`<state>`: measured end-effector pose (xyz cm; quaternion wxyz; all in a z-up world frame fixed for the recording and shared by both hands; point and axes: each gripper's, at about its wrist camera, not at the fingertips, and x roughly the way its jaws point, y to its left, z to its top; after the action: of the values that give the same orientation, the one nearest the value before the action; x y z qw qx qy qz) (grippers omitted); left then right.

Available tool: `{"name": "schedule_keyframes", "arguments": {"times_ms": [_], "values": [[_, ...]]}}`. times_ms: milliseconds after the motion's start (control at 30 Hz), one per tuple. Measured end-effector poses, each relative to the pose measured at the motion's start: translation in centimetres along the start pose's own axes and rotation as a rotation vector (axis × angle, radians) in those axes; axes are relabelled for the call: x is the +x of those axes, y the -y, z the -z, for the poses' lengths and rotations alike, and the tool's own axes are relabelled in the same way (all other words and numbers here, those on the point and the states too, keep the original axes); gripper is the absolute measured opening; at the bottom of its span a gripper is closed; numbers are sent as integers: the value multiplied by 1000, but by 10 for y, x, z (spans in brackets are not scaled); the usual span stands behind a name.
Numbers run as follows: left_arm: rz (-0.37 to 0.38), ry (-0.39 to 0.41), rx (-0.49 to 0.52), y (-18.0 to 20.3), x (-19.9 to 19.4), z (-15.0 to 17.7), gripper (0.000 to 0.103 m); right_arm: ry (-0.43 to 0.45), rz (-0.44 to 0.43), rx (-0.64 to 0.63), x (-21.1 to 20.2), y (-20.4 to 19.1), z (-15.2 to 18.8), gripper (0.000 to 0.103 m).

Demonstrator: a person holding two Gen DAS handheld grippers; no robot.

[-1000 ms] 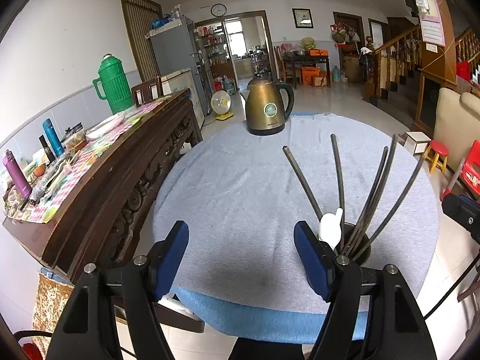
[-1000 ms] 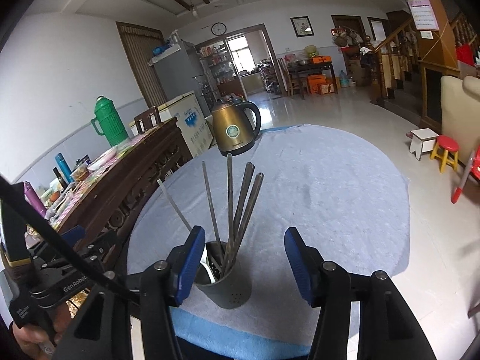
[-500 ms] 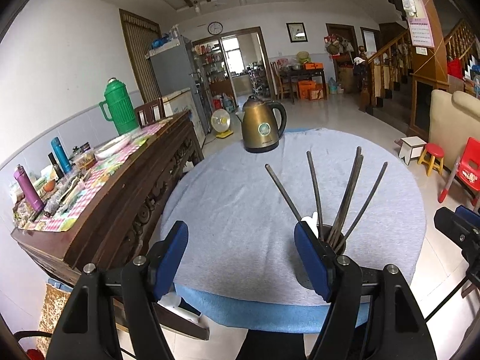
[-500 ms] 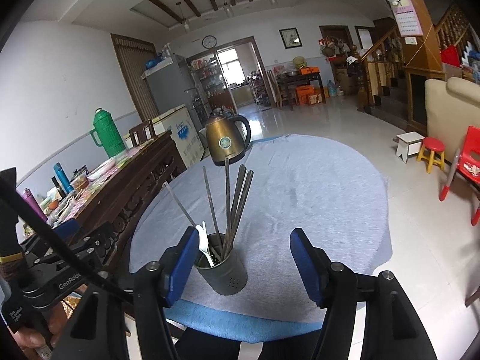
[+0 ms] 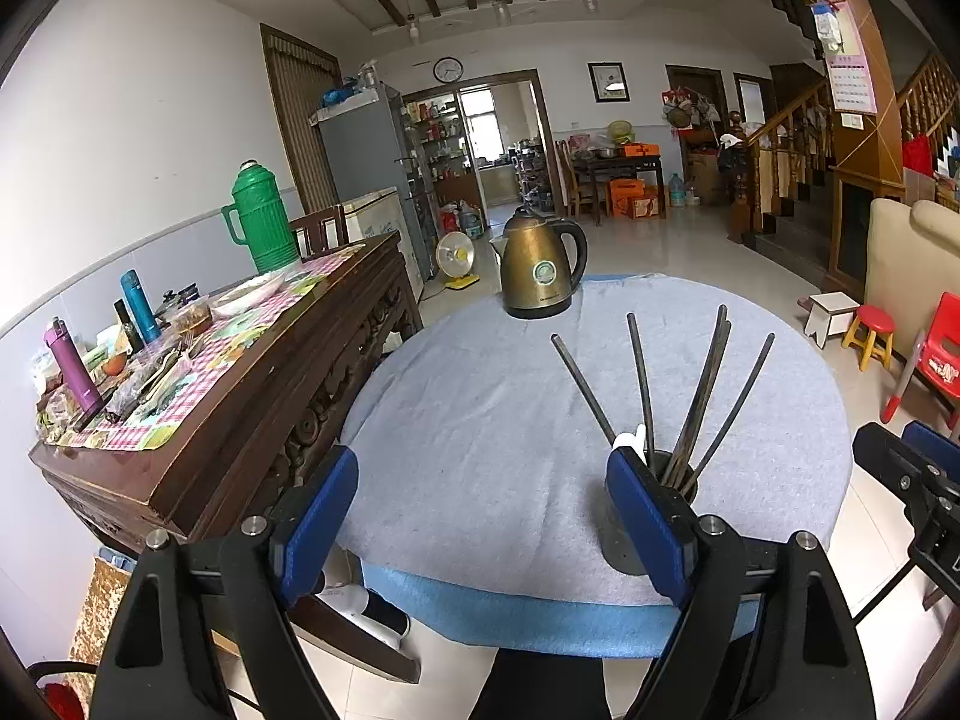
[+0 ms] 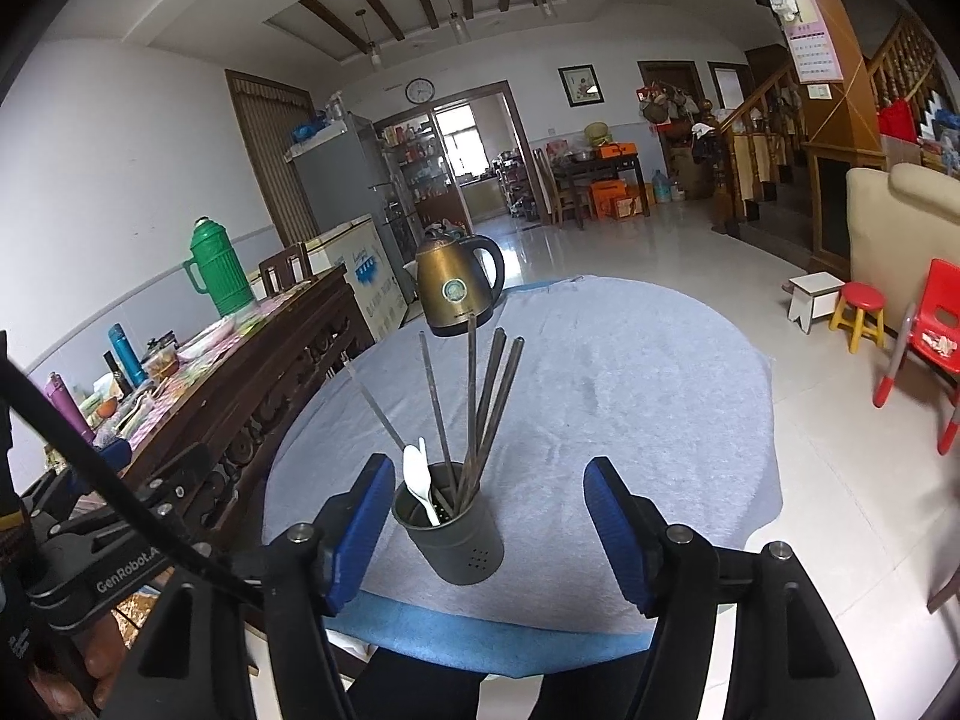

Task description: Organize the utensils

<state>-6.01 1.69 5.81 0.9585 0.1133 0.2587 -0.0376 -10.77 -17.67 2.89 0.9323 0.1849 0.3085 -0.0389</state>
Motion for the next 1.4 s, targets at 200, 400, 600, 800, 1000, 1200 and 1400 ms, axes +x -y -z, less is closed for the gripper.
{"name": "schedule_keyframes", "arguments": {"times_ms": [200,400,600,800,1000,1200,1400], "values": [[-1,5,-17,-10,-1,4,86,1,-2,-23,0,-9,1,70],[-6,8,-43,-20,-3,7,86,12,3,-43,-2,-19,0,70],[-5,12,-54,-26,-5,10,86,11,3,-56,-1,-25,0,70],[-7,13,-61,-30,-6,11,86,11,2,-61,1,-28,0,70],[-11,12,-70,-32,-7,11,86,11,2,-64,1,-28,1,70],[-12,13,-73,-33,-7,11,86,16,3,-71,0,-30,2,70],[-15,13,-80,-35,-6,11,86,16,3,-72,0,-30,2,70]]}}
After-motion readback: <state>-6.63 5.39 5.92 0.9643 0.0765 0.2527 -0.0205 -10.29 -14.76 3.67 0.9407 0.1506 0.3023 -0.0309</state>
